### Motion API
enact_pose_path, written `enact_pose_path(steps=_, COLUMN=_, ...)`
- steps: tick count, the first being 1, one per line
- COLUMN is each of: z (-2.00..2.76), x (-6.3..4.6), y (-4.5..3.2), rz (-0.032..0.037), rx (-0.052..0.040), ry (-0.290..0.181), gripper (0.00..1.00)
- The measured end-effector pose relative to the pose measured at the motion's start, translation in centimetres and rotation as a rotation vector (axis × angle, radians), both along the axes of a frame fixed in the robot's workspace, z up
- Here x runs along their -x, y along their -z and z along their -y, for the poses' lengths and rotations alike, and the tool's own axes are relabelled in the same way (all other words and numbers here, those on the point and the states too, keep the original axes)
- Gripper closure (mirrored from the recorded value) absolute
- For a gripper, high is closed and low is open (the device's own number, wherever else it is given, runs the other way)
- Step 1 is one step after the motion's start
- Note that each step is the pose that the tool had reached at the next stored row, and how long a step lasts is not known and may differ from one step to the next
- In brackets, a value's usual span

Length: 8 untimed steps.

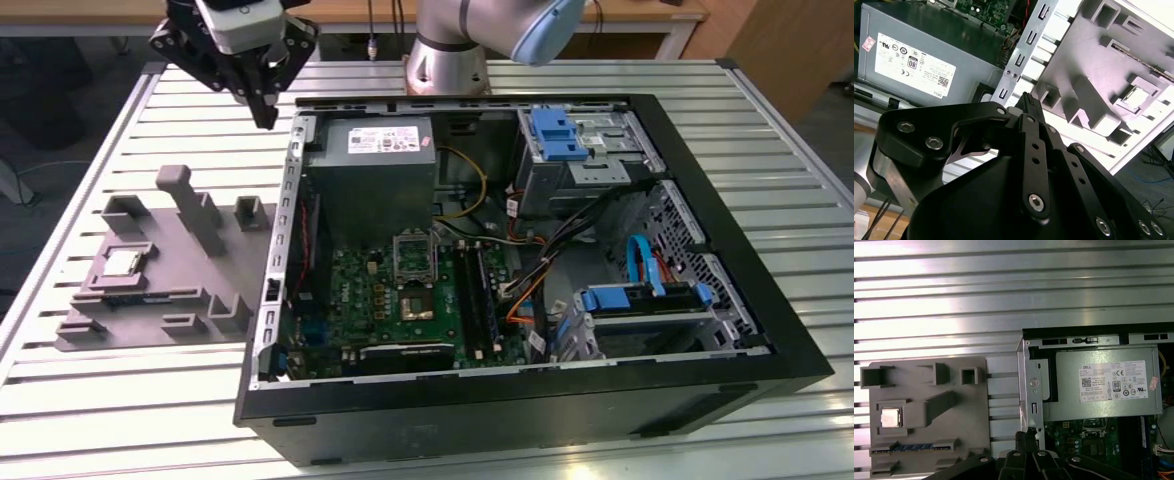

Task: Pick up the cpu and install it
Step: 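Reach for the cpu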

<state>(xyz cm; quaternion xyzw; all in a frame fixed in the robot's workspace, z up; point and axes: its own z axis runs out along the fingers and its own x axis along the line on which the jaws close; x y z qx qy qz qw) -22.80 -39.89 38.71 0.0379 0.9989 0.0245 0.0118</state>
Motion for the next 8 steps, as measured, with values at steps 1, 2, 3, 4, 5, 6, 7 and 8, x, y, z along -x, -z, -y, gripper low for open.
enact_pose_path(steps=1, z=0.0, x=0.04, y=0.0, rz=0.0, rx=0.0, ry=0.0, gripper=0.89)
enact_pose_path(steps=2, z=0.0, x=0.07, y=0.01, rz=0.0, rx=0.0, ry=0.0, gripper=0.89)
enact_pose_path(steps=3, z=0.0, x=0.08, y=0.01, rz=0.0, rx=0.0, ry=0.0, gripper=0.89)
enact_pose_path(steps=4, z=0.0, x=0.11, y=0.01, rz=-0.0001, rx=0.0, ry=0.0, gripper=0.89)
enact_pose_path(steps=5, z=0.0, x=0.15, y=0.02, rz=0.0, rx=0.0, ry=0.0, gripper=0.89)
enact_pose_path(steps=6, z=0.0, x=0.19, y=0.02, rz=-0.0001, rx=-0.0001, ry=0.0, gripper=0.89)
enact_pose_path(steps=7, z=0.0, x=0.22, y=0.02, rz=-0.0001, rx=0.0, ry=0.0, gripper=0.89)
enact_pose_path(steps=8, z=0.0, x=0.27, y=0.02, rz=-0.0002, rx=0.0, ry=0.0, gripper=0.89)
